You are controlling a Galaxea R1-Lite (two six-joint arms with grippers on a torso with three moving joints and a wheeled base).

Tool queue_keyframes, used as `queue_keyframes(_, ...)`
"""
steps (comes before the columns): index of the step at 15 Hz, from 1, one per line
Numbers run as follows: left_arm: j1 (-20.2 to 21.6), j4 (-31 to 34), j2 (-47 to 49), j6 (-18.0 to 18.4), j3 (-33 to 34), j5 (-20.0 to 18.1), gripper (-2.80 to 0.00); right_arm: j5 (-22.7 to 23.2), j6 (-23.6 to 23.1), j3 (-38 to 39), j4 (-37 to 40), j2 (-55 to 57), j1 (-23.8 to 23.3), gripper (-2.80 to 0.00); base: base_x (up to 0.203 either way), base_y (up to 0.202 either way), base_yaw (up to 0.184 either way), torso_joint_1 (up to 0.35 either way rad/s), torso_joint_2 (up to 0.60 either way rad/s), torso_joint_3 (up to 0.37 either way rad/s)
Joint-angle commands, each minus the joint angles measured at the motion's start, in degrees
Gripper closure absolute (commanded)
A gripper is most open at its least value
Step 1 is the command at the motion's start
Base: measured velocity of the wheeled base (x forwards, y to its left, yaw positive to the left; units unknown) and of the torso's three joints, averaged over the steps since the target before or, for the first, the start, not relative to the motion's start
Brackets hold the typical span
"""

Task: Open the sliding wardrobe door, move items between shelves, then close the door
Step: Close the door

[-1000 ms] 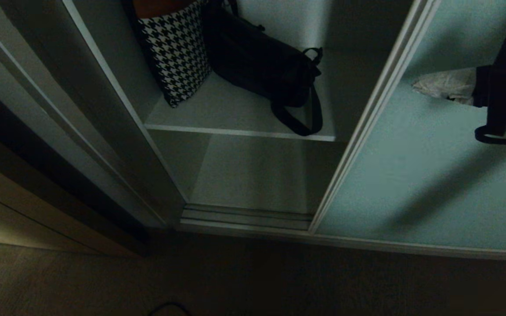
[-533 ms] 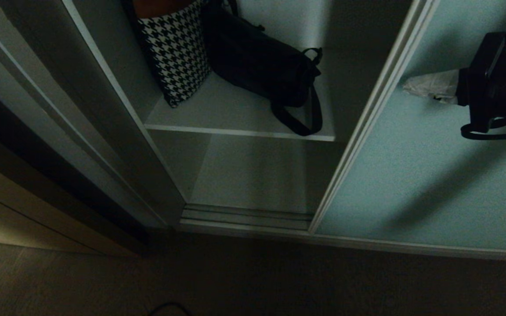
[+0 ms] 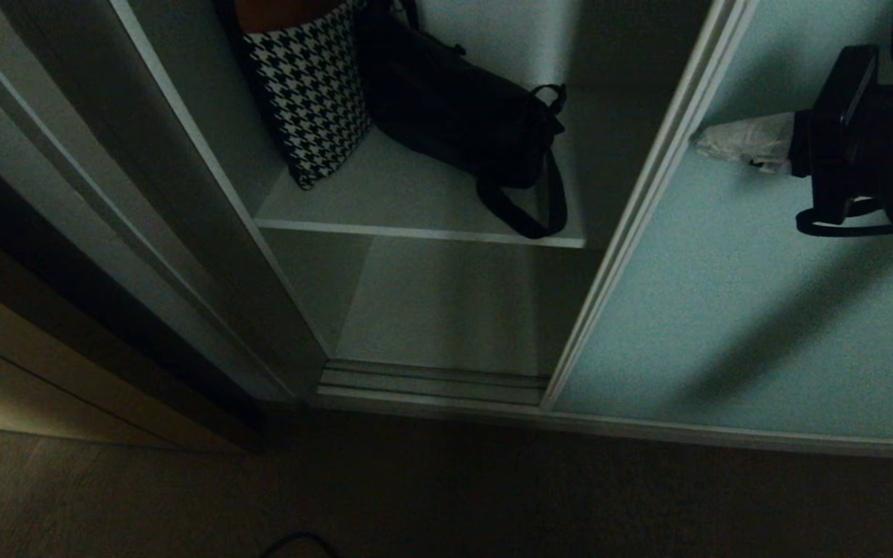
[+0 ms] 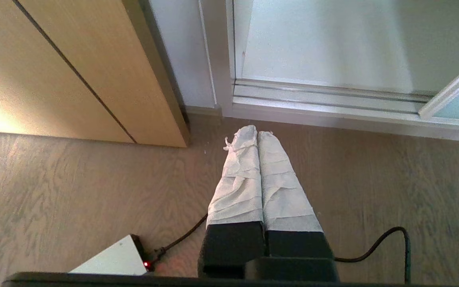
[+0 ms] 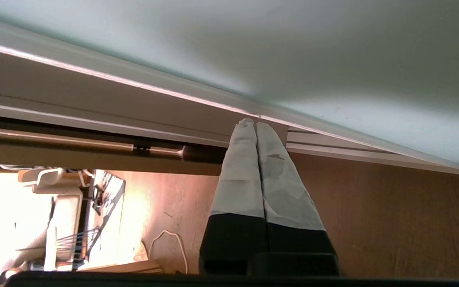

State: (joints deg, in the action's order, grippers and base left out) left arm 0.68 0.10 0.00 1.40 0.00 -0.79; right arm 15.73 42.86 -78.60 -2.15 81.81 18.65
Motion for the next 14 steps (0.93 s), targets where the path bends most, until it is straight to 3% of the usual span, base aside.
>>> queue_keyframes(1,0.0,0.0,0.1,0.0,0.0,0.0,0.00,0.2,0.1,-0.3,-0.3,0.3,0.7,0.00,0.000,0.000,0.000,0.000,0.00,0.000)
queue_keyframes(10,0.0,0.0,0.1,0.0,0.0,0.0,0.00,1.1,-1.9,-2.1,-0.7,2.9,9.1,0.00,0.000,0.000,0.000,0.000,0.00,0.000)
queue_keyframes(14,0.0,0.0,0.0,0.0,0.0,0.0,0.00,1.2,-2.3,4.7,-2.7,-5.4,10.9,0.00,0.000,0.000,0.000,0.000,0.00,0.000)
